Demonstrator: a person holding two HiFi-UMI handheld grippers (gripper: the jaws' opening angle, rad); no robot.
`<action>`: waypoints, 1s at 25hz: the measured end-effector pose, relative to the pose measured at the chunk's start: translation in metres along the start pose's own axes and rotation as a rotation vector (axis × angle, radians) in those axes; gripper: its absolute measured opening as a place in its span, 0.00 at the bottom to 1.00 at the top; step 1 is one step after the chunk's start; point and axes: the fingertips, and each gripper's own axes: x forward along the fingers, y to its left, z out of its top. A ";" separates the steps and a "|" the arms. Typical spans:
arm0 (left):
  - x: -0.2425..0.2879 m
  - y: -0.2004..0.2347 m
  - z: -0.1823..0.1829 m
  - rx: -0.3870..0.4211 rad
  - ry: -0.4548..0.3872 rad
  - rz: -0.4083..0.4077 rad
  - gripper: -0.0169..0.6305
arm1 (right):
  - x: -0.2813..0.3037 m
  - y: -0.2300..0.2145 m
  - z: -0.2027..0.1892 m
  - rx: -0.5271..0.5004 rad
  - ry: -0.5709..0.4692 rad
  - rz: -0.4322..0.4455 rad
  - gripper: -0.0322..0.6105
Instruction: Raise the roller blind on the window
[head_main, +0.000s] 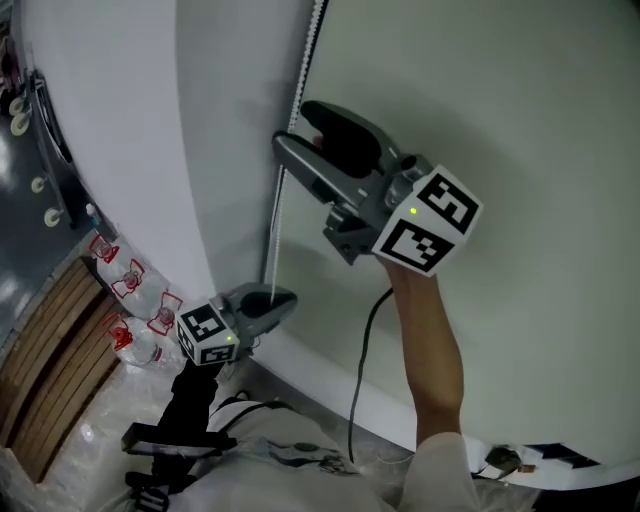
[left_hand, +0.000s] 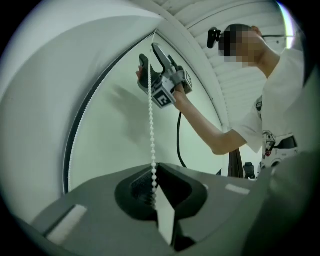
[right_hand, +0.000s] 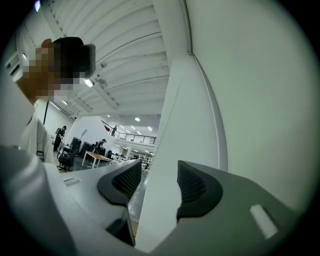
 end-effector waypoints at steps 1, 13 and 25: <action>0.001 -0.001 -0.001 0.008 0.007 0.000 0.02 | 0.004 -0.004 0.009 0.003 -0.010 -0.003 0.39; 0.001 0.004 -0.003 0.025 0.030 0.017 0.02 | 0.020 -0.026 0.058 0.078 -0.130 0.025 0.08; 0.001 0.006 0.005 0.011 0.026 0.015 0.02 | 0.013 -0.014 0.052 0.164 -0.114 0.047 0.07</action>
